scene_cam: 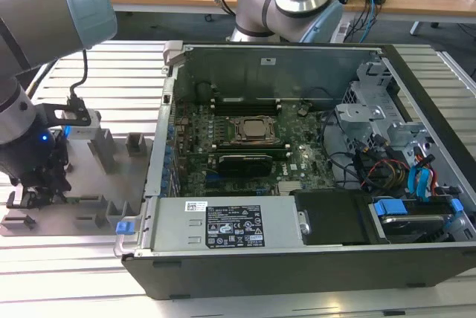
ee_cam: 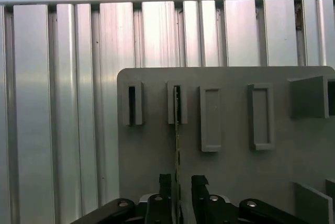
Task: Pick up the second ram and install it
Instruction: 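Pick up the second ram and move it above second insertion slot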
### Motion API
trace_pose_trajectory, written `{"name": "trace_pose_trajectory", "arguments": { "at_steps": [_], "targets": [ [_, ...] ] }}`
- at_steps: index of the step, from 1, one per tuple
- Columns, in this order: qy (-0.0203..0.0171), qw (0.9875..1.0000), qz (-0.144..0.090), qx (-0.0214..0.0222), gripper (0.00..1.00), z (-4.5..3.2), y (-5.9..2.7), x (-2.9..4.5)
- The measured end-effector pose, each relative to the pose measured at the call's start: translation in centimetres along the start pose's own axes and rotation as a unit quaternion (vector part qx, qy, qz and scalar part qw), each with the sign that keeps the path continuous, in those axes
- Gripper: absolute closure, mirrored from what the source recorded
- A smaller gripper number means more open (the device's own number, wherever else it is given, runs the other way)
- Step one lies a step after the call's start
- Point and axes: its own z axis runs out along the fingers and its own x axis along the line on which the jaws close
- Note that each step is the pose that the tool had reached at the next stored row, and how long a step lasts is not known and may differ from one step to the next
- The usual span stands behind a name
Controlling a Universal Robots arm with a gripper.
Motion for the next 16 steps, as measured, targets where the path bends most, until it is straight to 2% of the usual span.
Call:
{"name": "trace_pose_trajectory", "arguments": {
  "at_steps": [5, 10, 11, 12, 16],
  "targets": [
    [0.0003, 0.9999, -0.015, -0.0005, 0.7, 1.64, 0.6, 0.09],
    [0.0004, 0.9999, -0.015, -0.0006, 0.7, 1.65, 0.61, 0.08],
    [0.0004, 0.9999, -0.015, -0.0005, 0.72, 1.66, 0.61, 0.08],
    [0.0004, 0.9999, -0.015, -0.0006, 0.85, 1.66, 0.61, 0.08],
    [0.0004, 0.9999, -0.015, -0.0006, 0.86, 1.66, 0.61, 0.09]
  ]
}}
